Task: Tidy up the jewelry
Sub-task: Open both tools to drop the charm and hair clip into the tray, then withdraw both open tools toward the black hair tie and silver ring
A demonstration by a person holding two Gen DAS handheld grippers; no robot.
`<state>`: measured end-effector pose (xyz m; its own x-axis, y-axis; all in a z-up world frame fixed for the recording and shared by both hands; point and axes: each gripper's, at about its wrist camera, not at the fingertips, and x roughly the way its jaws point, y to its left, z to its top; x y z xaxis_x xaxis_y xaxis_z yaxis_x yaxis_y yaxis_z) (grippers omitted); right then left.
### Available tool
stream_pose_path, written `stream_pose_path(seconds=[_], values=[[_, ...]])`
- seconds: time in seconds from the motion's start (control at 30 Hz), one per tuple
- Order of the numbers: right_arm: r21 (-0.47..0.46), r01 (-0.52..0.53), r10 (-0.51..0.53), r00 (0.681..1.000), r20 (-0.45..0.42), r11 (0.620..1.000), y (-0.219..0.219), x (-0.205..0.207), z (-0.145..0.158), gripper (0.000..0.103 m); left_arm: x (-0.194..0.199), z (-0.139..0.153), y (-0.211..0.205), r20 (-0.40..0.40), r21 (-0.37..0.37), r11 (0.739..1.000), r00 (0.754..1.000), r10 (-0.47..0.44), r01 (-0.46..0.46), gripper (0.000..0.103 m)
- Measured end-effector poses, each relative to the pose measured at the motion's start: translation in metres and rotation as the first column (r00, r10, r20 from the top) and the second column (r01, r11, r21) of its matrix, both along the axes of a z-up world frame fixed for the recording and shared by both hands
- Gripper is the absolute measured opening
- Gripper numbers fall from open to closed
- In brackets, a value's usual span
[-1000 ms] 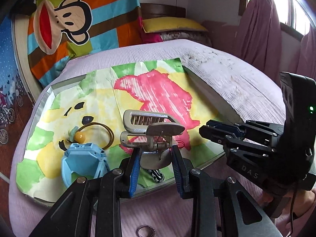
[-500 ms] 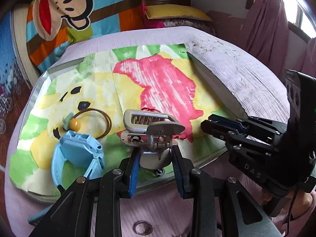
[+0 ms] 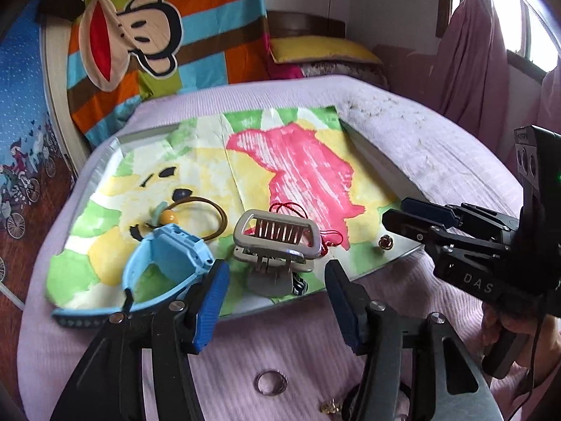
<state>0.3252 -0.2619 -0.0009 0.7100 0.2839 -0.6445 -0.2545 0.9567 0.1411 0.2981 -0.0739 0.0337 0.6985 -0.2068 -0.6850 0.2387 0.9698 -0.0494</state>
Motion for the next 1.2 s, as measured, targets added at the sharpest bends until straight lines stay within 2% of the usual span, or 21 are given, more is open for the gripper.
stream_pose_path(seconds=[0.1,0.2,0.37,0.53,0.73,0.83,0.93,1.2], values=[[0.000,0.003,-0.003,0.999,0.035,1.000,-0.003,-0.011,0.008,0.031,-0.017,0.004,0.005,0.072,-0.013,0.999,0.997,0.034,-0.033,0.064],[0.004,0.007,-0.007,0.997,0.074,1.000,-0.007,-0.023,0.018,0.039,-0.033,0.008,0.014,0.130,-0.060,0.996,0.989,0.073,-0.066,0.070],[0.010,0.008,-0.010,0.983,0.182,1.000,-0.007,-0.056,0.037,0.056,-0.059,0.017,0.026,0.222,-0.096,0.989,0.967,0.127,-0.108,0.082],[0.012,0.034,-0.036,0.958,0.285,0.999,-0.004,-0.087,0.052,0.072,-0.084,0.027,0.034,0.305,-0.094,0.986,0.939,0.160,-0.138,0.102],[0.026,0.057,-0.063,0.925,0.376,0.998,-0.002,-0.120,0.065,0.091,-0.106,0.029,0.046,0.353,-0.116,0.979,0.914,0.198,-0.167,0.103],[0.034,0.063,-0.072,0.910,0.409,0.997,-0.001,-0.136,0.069,0.093,-0.118,0.030,0.053,0.376,-0.130,0.975,0.900,0.218,-0.182,0.103],[0.036,0.071,-0.080,0.896,0.437,0.997,0.001,-0.153,0.072,0.101,-0.128,0.029,0.056,0.399,-0.125,0.974,0.889,0.224,-0.189,0.103],[0.057,0.060,-0.080,0.875,0.477,0.997,0.007,-0.192,0.073,0.101,-0.154,0.025,0.064,0.432,-0.132,0.972,0.871,0.233,-0.195,0.103]])
